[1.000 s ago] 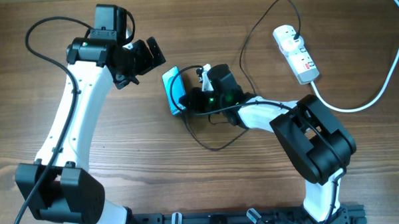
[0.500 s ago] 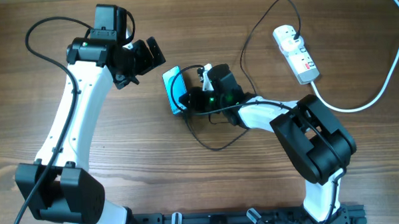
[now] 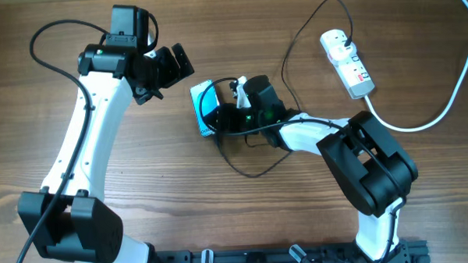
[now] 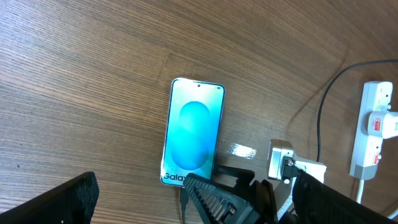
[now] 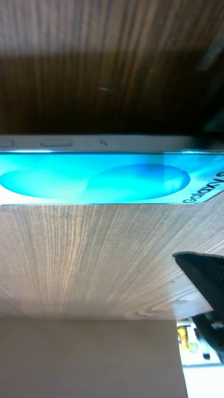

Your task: Plug charger to phone and switch on socket

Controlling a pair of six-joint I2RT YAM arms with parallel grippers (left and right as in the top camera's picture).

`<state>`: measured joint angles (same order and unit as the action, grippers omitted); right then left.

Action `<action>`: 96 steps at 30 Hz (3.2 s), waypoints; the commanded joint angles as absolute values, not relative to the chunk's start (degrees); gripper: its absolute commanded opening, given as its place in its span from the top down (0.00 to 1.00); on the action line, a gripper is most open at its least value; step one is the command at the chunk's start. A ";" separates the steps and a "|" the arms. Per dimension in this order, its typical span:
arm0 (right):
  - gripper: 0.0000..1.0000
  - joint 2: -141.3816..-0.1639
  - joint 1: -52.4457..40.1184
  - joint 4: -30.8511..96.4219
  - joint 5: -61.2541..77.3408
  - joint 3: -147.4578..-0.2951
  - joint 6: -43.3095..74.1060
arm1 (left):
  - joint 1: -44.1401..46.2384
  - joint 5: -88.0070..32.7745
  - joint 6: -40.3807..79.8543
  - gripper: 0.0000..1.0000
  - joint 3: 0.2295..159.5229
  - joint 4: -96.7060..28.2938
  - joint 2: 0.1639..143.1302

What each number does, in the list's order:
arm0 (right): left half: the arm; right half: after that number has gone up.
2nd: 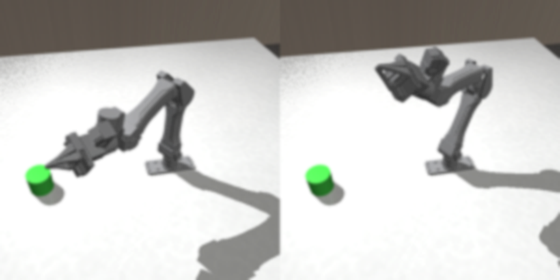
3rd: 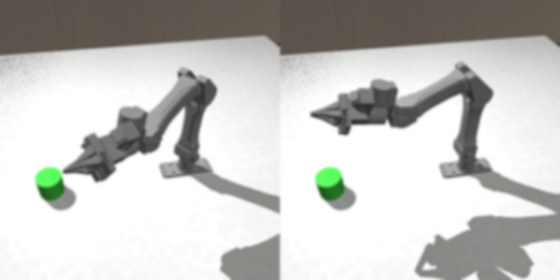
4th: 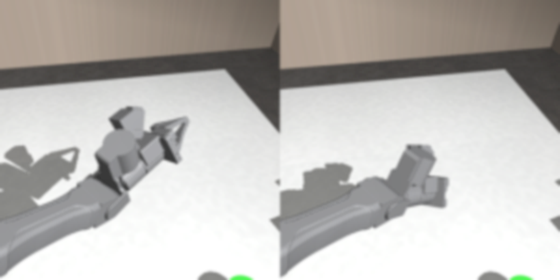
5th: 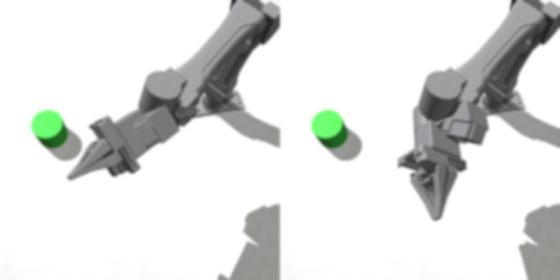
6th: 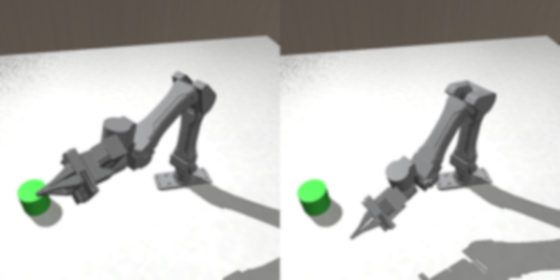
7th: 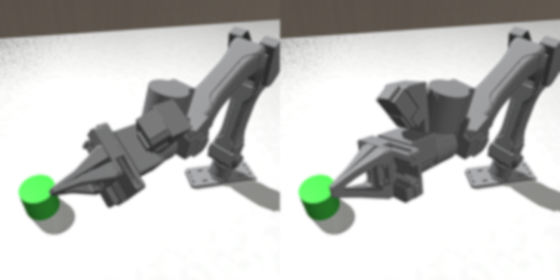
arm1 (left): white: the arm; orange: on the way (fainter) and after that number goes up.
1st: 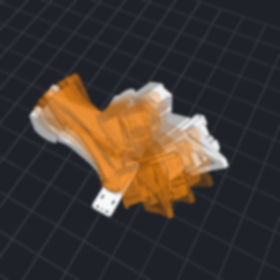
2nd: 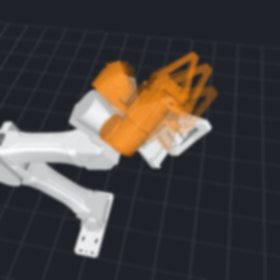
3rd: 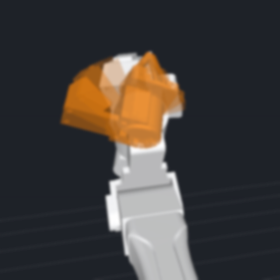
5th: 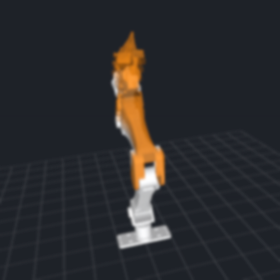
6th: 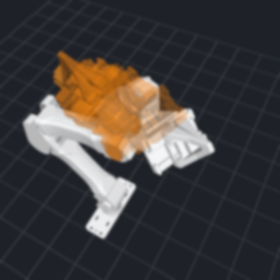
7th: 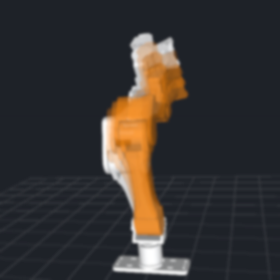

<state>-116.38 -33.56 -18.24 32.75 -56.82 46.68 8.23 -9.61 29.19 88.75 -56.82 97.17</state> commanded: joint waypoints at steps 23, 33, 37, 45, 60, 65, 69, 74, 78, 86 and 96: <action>0.18 -117.25 -33.58 -16.67 37.36 -57.25 40.45 | 8.08 -8.67 28.71 0.00 89.14 -56.86 96.12; 0.14 -117.25 -33.58 -17.19 30.41 -57.34 33.43 | 8.08 -8.67 28.71 0.00 89.14 -56.84 96.12; 0.10 -117.10 -33.58 -17.10 31.64 -58.52 33.19 | 8.08 -8.67 28.71 0.00 89.14 -56.86 96.12; 0.00 -117.01 -36.23 -13.82 31.77 -58.89 31.16 | 8.08 -8.67 28.71 0.00 89.14 -56.86 96.12; 0.00 -116.42 -42.13 -12.99 19.09 -59.51 21.41 | 8.08 -8.67 28.71 0.00 89.14 -56.86 96.12; 0.00 -111.74 -41.28 -12.64 18.85 -59.92 19.49 | 8.08 -8.67 28.71 0.00 89.14 -56.84 96.12; 0.00 -105.01 -38.04 -9.34 18.76 -59.92 19.49 | 8.08 -8.67 28.71 0.00 89.14 -56.84 96.12; 0.00 -96.49 -30.85 1.21 15.16 -59.92 19.20 | 8.08 -8.67 28.71 0.00 89.14 -56.86 96.12; 0.00 -91.72 -21.76 11.44 8.73 -59.90 18.09 | 8.08 -8.67 28.71 0.00 89.14 -56.84 96.12; 0.00 -92.49 -4.62 22.17 1.30 -59.88 18.04 | 8.08 -8.67 28.71 0.00 89.14 -56.86 96.12; 0.00 -93.45 8.21 24.08 0.86 -57.28 18.02 | 8.08 -8.67 28.71 0.00 89.14 -56.86 96.12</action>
<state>-92.14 6.07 23.86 2.20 -58.43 19.09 8.23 -9.21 29.19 88.75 -56.82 97.17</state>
